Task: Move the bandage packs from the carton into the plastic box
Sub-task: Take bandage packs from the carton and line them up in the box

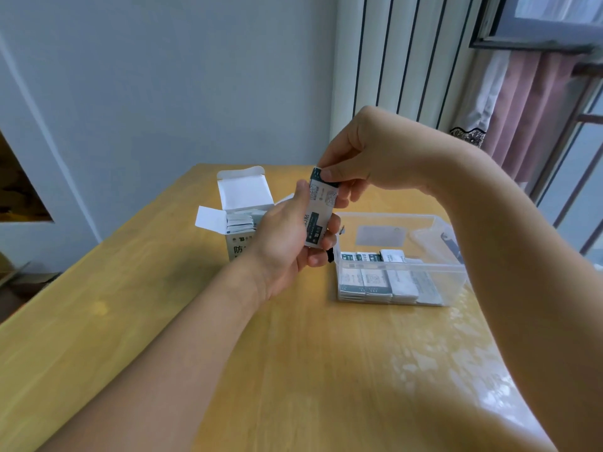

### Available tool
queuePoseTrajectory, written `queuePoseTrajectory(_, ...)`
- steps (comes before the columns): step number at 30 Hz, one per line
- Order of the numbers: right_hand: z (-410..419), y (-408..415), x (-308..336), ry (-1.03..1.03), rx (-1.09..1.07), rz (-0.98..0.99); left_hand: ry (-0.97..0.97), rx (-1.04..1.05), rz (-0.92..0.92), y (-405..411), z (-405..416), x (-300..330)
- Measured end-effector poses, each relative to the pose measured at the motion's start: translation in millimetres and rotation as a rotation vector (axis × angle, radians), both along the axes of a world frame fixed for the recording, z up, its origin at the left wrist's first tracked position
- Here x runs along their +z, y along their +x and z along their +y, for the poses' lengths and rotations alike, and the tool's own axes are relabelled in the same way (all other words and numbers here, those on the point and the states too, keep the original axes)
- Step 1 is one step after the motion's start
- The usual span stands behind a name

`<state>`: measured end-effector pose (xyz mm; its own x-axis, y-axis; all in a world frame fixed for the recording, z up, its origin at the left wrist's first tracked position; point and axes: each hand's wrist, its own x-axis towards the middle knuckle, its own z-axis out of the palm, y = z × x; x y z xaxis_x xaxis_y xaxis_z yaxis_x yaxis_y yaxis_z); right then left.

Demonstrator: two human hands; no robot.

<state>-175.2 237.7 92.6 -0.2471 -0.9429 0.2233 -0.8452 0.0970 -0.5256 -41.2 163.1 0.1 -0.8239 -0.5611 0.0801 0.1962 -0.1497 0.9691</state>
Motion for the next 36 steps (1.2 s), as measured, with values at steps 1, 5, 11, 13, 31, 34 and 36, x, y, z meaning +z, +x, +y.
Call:
queuePoseTrajectory(1,0.4,2.1,-0.6,0.002,-0.009,-0.002,-0.009,0.008,0.005,-0.7,0.7,-1.1)
queuePoseTrajectory(5,3.1,4.3,-2.0,0.033,-0.036,0.006,-0.043,-0.037,-0.007,-0.9,2.5,-1.9)
queuePoseTrajectory(11,53.8,-53.9,17.9,0.130,-0.260,0.062,-0.319,0.101,-0.053,-5.0,-0.2,-2.8)
queuePoseTrajectory(13,61.3,-74.4,7.3,0.326,-0.301,0.228,-0.522,0.191,-0.078,-2.2,-4.2,-3.9)
queuePoseTrajectory(31,26.8,-83.0,-49.3,0.683,-0.348,0.274,-1.065,0.170,-0.270,-9.7,-2.2,-28.5)
queuePoseTrajectory(34,23.7,-80.0,-51.7,0.681,-0.389,0.245,-1.065,0.171,-0.275,-10.2,-2.6,-28.6)
queuePoseTrajectory(36,22.8,-79.8,-53.8,0.669,-0.405,0.257,-1.063,0.168,-0.275,-9.9,-3.8,-28.9)
